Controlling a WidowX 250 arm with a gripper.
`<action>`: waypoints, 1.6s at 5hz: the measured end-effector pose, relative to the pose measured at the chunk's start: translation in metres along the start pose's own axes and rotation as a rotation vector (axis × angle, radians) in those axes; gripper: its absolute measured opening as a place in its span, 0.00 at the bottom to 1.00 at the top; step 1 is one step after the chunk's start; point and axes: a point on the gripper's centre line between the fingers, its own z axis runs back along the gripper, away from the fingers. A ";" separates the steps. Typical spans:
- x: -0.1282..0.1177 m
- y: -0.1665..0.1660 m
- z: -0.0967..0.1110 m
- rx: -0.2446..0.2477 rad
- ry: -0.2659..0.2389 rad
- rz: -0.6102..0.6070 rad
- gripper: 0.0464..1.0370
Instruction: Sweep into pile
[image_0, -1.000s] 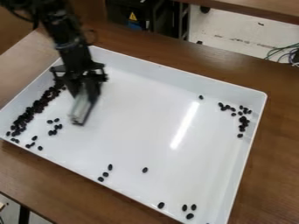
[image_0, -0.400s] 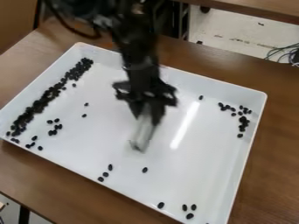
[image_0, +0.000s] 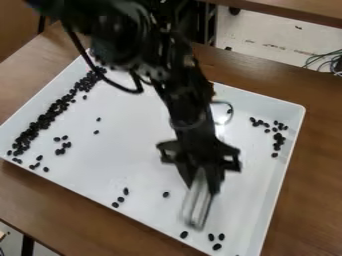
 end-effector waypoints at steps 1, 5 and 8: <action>-0.011 0.007 -0.004 0.009 0.011 -0.076 0.30; 0.007 0.151 0.025 0.207 0.063 -0.262 0.30; 0.000 0.251 0.054 0.292 0.072 -0.284 0.30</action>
